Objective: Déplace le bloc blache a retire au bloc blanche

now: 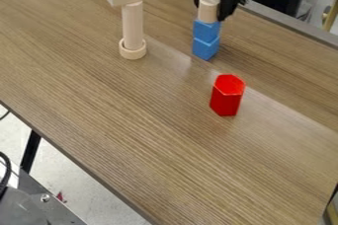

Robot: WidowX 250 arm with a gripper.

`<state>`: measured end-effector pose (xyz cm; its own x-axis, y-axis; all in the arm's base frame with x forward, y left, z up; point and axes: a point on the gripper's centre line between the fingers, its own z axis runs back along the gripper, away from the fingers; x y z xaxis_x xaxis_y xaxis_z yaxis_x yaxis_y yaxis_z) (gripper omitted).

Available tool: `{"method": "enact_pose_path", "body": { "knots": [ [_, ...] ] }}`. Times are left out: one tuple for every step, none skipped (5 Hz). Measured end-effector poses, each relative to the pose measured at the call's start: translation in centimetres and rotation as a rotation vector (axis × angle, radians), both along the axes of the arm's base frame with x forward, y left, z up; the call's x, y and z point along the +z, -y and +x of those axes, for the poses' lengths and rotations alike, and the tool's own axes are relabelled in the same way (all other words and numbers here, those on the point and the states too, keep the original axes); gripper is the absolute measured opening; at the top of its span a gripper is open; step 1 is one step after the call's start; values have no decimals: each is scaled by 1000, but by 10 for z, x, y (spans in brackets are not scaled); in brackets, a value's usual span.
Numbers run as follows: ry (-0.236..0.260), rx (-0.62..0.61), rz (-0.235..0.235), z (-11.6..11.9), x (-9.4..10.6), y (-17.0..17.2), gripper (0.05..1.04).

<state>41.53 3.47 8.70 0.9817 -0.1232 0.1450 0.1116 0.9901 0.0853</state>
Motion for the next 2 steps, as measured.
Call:
{"method": "enact_pose_path", "body": {
  "knots": [
    [-10,4,-15,-4,-6,2,1007],
    [41,18,-16,-11,14,1,1000]
  ]
}}
